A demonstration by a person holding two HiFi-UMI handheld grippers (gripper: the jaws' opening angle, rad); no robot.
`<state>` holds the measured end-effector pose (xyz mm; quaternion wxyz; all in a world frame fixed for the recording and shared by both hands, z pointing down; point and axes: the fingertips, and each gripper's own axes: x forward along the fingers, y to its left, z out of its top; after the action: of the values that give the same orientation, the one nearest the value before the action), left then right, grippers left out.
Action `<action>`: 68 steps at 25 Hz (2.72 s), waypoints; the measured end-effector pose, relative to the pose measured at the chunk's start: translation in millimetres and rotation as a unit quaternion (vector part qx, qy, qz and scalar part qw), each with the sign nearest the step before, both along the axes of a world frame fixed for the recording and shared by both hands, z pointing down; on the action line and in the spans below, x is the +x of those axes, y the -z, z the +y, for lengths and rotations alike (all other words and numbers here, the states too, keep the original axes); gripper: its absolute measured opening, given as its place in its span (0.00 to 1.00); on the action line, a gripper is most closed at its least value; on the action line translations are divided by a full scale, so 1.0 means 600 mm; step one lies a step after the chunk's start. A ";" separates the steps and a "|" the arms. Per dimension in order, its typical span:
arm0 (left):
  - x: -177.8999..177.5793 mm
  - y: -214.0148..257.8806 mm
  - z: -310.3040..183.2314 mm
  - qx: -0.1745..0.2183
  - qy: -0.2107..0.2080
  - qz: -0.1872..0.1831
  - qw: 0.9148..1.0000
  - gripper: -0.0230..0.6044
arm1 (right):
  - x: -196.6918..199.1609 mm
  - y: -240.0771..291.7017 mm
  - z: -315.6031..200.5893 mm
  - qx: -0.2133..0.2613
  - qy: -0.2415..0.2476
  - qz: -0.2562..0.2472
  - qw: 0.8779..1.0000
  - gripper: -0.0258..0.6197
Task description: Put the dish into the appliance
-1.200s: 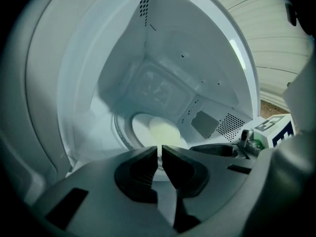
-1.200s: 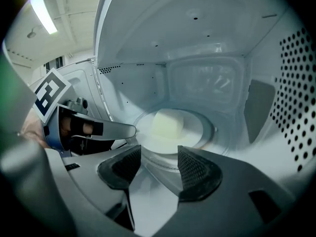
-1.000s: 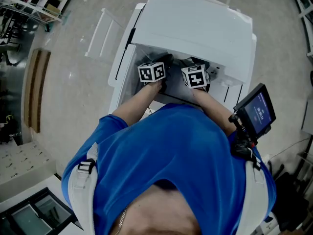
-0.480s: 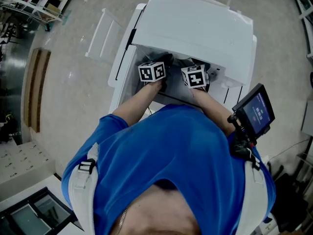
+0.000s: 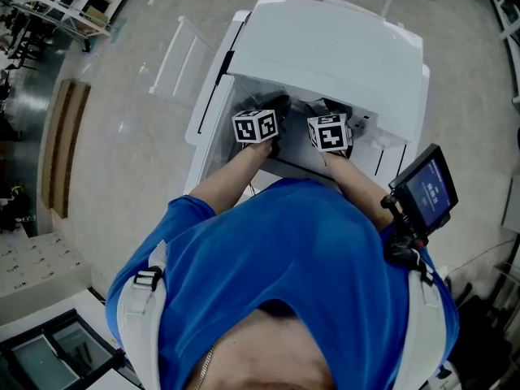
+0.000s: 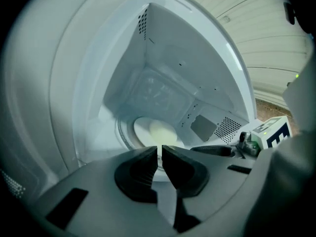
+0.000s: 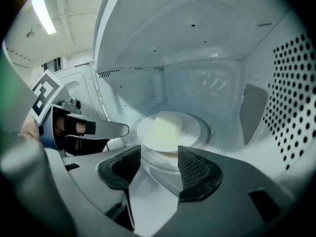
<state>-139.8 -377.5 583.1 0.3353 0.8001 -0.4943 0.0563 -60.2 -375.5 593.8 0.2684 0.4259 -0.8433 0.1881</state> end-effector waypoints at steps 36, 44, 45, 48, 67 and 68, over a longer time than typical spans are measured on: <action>0.038 0.101 0.238 0.076 -0.051 0.012 0.996 0.09 | 0.019 0.100 0.243 0.034 -0.025 -0.081 0.996 0.29; 0.028 0.114 0.310 0.098 -0.064 0.010 0.993 0.05 | 0.017 0.113 0.314 0.040 -0.035 -0.104 0.993 0.04; 0.028 0.117 0.314 0.100 -0.065 0.010 0.993 0.05 | 0.018 0.116 0.317 0.041 -0.035 -0.106 0.993 0.04; 0.018 0.120 0.350 0.109 -0.064 0.010 0.992 0.05 | 0.011 0.122 0.354 0.045 -0.035 -0.111 0.992 0.04; 0.006 0.136 0.378 0.119 -0.065 0.017 0.991 0.05 | -0.002 0.156 0.380 0.056 -0.026 -0.137 0.989 0.04; 0.006 0.137 0.380 0.119 -0.066 0.017 0.991 0.05 | -0.002 0.157 0.382 0.057 -0.026 -0.138 0.989 0.04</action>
<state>-135.9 -149.6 500.7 0.2414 0.8659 -0.4381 0.0051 -61.5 -146.3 499.4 0.1202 0.4323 -0.8701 0.2038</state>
